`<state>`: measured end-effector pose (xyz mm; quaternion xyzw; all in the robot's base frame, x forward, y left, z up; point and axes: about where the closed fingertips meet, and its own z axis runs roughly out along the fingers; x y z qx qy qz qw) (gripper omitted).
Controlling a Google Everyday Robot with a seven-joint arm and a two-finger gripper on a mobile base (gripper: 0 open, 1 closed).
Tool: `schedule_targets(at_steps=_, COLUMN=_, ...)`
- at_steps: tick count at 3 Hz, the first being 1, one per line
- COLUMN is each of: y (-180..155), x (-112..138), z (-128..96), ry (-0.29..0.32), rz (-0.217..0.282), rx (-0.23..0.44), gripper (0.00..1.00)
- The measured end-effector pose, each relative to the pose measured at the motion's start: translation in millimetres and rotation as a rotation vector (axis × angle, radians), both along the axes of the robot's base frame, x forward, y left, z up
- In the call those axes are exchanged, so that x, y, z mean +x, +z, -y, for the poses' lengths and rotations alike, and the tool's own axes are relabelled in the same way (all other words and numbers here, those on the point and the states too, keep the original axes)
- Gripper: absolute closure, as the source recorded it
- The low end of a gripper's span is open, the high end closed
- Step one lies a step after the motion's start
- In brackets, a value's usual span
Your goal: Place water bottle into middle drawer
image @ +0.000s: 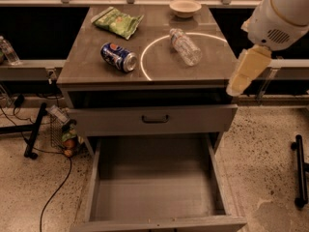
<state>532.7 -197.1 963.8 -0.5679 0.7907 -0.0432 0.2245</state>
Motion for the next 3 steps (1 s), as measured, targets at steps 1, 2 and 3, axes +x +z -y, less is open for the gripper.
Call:
schedule_targets(at_steps=1, y=-24, x=75, z=-29, ry=-0.057, rz=0.056, rx=0.088, gripper=0.0)
schedule_targets(at_steps=2, y=-51, x=132, z=-47, ry=-0.12, rz=0.071, rx=0.18, gripper=0.0)
schedule_targets(at_steps=3, y=-70, x=164, z=-66, ry=-0.18, rz=0.074, rx=0.253, gripper=0.0)
